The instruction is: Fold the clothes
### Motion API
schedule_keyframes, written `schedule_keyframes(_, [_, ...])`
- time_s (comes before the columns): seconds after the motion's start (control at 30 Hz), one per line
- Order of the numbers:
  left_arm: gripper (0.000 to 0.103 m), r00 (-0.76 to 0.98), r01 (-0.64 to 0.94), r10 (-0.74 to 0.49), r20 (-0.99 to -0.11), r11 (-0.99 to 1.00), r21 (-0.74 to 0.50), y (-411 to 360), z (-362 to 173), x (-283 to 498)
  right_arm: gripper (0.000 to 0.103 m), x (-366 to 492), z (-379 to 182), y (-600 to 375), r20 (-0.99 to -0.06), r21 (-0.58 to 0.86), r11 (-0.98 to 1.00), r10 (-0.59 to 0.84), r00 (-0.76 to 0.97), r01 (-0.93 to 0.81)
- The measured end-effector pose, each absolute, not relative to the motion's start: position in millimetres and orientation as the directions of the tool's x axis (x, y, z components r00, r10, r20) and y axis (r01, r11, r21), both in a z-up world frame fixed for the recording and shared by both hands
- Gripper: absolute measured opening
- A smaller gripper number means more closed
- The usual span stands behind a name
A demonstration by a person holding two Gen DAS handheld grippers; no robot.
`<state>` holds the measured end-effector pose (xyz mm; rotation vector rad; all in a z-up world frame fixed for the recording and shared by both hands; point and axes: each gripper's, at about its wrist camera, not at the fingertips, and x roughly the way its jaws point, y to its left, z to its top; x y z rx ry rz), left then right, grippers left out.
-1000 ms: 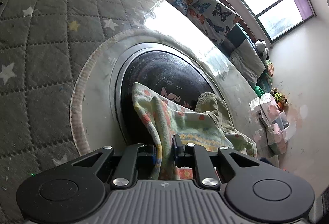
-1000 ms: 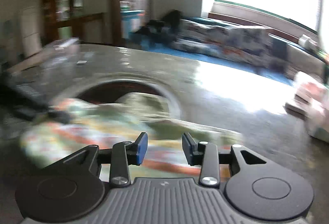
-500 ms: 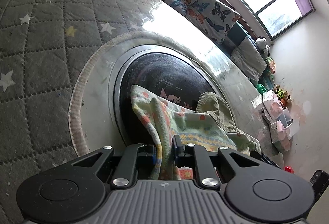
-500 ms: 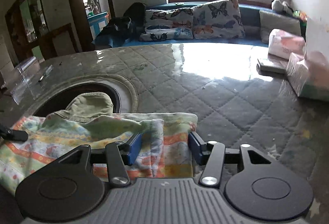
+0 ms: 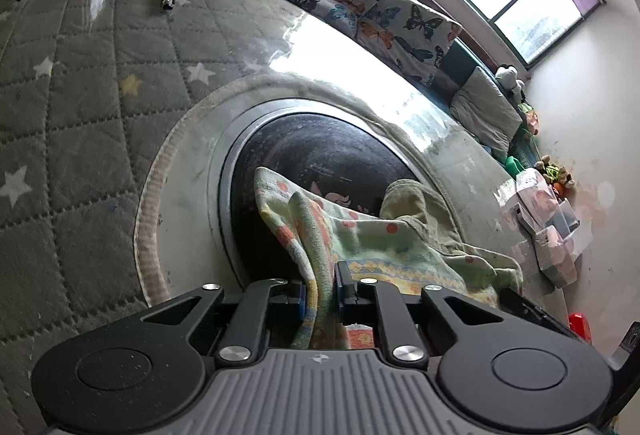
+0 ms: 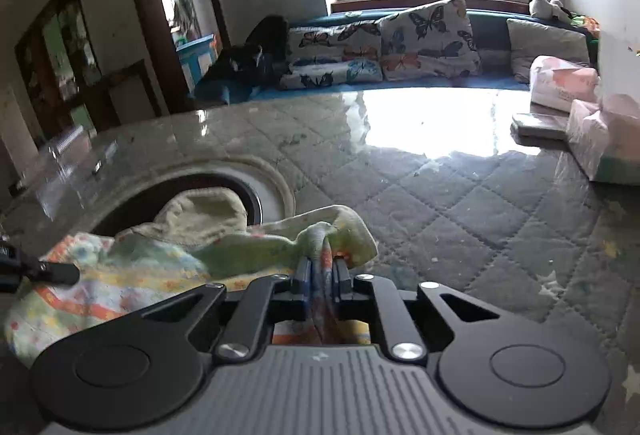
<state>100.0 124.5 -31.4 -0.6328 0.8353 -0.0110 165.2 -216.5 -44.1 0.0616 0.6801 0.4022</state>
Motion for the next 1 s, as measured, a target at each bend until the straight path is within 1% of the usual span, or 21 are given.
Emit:
schedule_keyframes(0.23, [0.010,0.707,-0.125,-0.297,-0.642,0.841,-0.526,105,-8,104,0.008,140,-16,-233,-0.536,0.169,0.933,0.358,0.765,-0.319])
schedule_keyframes(0.53, [0.009,0.693,0.028,-0.393,-0.604,0.852,-0.522,41,16,127,0.008,113,17,-287,-0.484,0.125,0.972,0.236,0.843,-0.200])
schedule_keyframes(0.73, [0.009,0.647,0.109,-0.459,-0.609,0.846,-0.521,-10,16,146,0.008,102,27,-331,-0.469,0.092,0.991,0.131,0.874,-0.100])
schedule_keyframes(1.0, [0.009,0.579,0.192,-0.515,-0.632,0.839,-0.508,-70,6,163,0.008,91,20,-378,-0.476,0.087,0.996,0.023,0.879,0.021])
